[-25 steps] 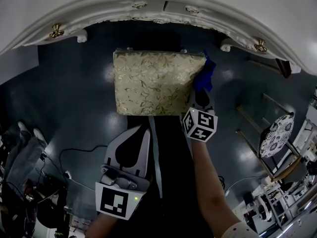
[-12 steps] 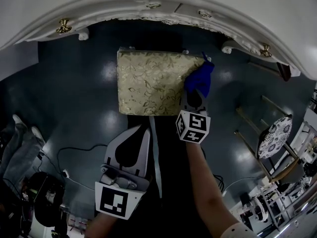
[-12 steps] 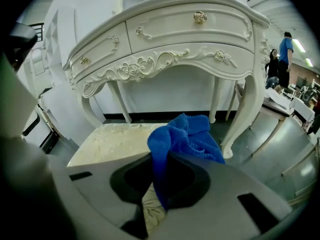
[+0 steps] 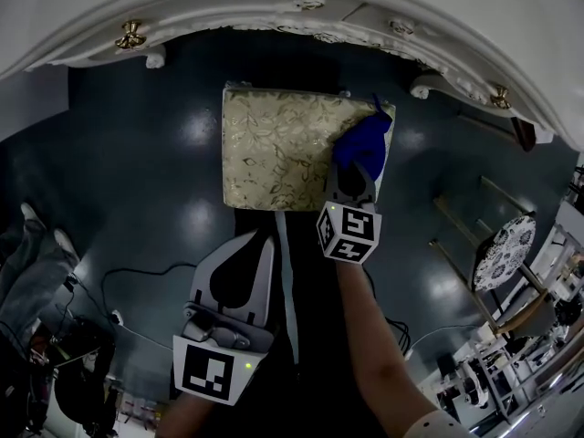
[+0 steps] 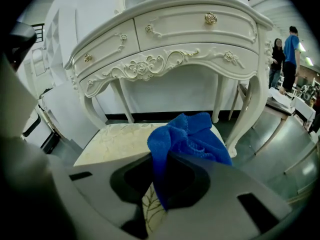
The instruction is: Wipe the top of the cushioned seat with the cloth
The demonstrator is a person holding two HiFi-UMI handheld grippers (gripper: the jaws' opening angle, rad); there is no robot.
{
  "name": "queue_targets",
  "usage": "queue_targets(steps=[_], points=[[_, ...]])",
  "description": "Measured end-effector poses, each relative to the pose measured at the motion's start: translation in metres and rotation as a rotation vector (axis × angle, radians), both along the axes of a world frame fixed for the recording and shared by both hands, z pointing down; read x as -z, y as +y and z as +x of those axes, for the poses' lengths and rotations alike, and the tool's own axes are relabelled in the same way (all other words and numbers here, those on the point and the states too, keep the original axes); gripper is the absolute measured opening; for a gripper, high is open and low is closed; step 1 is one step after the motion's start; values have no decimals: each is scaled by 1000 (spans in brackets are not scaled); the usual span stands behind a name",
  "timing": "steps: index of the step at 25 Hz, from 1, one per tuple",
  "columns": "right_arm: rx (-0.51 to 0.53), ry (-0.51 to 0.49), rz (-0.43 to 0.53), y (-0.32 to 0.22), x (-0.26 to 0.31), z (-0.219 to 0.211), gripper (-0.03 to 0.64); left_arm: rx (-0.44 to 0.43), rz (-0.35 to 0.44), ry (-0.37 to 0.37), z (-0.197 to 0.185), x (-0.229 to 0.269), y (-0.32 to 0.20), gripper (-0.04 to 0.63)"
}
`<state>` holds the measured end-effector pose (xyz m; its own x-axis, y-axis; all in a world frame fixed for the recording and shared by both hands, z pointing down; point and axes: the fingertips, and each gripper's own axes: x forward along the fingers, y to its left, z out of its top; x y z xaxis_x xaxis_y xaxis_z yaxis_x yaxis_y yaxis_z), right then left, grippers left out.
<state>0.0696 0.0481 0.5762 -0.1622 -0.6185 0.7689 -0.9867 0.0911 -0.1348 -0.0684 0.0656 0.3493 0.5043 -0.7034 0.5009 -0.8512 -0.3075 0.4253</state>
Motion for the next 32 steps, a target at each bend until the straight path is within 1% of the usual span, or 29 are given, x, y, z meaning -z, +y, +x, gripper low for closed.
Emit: queue_targets(steps=[7,26,32], points=[[7,-6,-1,0,0,-20,61,15,-3,4,-14,-2,0,9],[22,-39,-3,0,2,-66,61,27,-7,8,-30,-2,1,9],[46,-54,-5,0,3,-88,61,35,-4,9,-38,-2,2,9]])
